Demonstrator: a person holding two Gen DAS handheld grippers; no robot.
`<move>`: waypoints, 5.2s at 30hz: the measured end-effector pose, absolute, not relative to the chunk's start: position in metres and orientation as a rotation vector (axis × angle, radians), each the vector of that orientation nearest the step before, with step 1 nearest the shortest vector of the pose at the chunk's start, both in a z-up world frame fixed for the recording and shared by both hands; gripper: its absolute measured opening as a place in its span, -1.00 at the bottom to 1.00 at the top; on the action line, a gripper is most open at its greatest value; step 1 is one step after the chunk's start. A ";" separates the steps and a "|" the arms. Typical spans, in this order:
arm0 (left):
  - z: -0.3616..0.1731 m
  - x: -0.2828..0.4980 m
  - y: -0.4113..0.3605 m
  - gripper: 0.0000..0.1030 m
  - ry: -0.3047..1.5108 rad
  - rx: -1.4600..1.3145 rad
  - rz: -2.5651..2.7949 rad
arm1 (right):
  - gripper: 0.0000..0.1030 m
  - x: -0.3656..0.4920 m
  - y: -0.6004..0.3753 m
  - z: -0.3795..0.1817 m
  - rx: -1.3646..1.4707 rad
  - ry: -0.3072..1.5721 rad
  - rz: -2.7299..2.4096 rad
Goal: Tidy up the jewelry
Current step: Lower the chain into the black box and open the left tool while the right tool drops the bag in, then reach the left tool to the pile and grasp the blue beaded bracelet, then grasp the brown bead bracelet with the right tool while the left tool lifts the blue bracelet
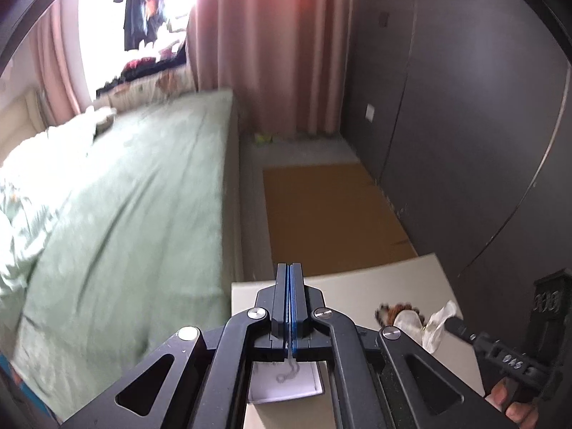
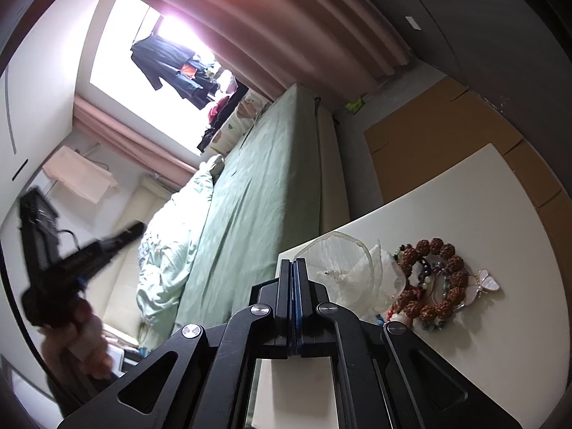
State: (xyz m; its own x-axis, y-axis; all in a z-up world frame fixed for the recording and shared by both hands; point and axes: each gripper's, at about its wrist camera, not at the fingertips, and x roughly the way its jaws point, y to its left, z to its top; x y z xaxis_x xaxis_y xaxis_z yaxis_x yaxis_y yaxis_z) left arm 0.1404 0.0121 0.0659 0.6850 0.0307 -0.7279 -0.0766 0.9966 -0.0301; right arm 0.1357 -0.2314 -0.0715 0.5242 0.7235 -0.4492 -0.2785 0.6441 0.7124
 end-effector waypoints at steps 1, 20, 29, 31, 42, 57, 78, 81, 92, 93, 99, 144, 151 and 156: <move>0.058 0.140 0.014 -1.00 0.824 -0.067 0.066 | -0.94 0.136 -0.230 -0.072 0.620 0.813 0.649; -0.030 0.107 0.067 0.50 0.795 -0.326 0.093 | -0.94 0.136 -0.161 -0.081 0.651 0.792 0.800; -0.035 0.089 0.123 0.50 0.745 -0.438 0.137 | -0.94 0.139 -0.099 -0.093 0.630 0.804 0.886; -0.040 0.088 0.131 0.50 0.751 -0.457 0.144 | -0.94 0.143 -0.087 -0.098 0.620 0.825 0.886; -0.046 0.089 0.137 0.50 0.750 -0.474 0.090 | 0.54 0.160 -0.080 -0.125 0.521 0.933 0.715; -0.037 0.101 0.067 0.98 0.734 -0.368 -0.031 | 1.00 0.148 -0.193 -0.100 0.509 0.897 0.520; -0.081 0.122 -0.040 0.30 0.950 -0.213 -0.204 | 0.84 0.145 -0.302 -0.120 0.609 0.990 0.258; -0.086 0.122 -0.050 0.19 0.969 -0.193 -0.220 | 0.69 0.146 -0.308 -0.125 0.621 1.013 0.246; -0.122 0.124 -0.095 -0.15 1.080 -0.033 -0.257 | 0.59 0.147 -0.311 -0.128 0.634 1.034 0.256; -0.125 0.125 -0.097 -0.19 1.090 -0.022 -0.255 | 0.59 0.147 -0.311 -0.128 0.635 1.033 0.257; -0.143 0.128 -0.101 -0.79 1.137 -0.002 -0.239 | 0.59 0.149 -0.310 -0.129 0.633 1.043 0.262; -0.043 0.097 0.054 -0.84 0.777 -0.388 -0.127 | -0.59 0.152 -0.246 -0.104 0.646 0.871 0.435; -0.039 0.086 0.082 -0.84 0.750 -0.439 -0.079 | -0.59 0.140 -0.204 -0.085 0.662 0.819 0.604; -0.038 0.083 0.097 -0.84 0.735 -0.470 -0.058 | -0.59 0.137 -0.164 -0.083 0.664 0.817 0.700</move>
